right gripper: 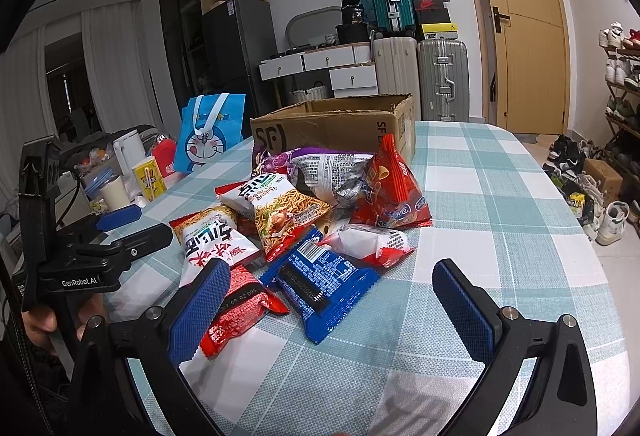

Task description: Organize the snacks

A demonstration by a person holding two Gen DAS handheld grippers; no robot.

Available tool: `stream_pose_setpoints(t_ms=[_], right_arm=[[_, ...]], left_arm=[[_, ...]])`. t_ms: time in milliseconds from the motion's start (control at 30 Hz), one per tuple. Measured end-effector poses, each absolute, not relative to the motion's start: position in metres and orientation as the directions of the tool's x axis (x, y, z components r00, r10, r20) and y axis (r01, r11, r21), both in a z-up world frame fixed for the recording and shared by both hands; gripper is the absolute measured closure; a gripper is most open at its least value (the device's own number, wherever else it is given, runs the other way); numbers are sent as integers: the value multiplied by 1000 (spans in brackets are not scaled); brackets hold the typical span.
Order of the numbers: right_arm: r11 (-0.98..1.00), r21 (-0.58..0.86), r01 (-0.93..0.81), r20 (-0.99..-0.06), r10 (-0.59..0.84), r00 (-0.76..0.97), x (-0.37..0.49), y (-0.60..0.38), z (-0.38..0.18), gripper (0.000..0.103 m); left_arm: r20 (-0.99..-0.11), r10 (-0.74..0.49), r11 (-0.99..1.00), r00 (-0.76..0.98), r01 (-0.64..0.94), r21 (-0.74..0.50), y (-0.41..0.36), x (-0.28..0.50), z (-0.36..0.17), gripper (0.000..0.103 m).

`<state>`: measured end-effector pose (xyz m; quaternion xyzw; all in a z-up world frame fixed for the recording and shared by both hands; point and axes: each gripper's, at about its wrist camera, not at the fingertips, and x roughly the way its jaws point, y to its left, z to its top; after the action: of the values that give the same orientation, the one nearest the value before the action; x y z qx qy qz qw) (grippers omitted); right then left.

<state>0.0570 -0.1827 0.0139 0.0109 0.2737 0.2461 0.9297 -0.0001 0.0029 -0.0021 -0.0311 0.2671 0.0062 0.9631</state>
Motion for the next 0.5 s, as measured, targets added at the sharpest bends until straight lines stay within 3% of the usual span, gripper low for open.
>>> stream_pose_setpoints(t_ms=[500], right_arm=[[895, 117, -431, -545, 421, 725, 62, -176, 14, 0]], left_arm=[[-531, 4, 998, 847, -36, -49, 8, 0, -2, 0]])
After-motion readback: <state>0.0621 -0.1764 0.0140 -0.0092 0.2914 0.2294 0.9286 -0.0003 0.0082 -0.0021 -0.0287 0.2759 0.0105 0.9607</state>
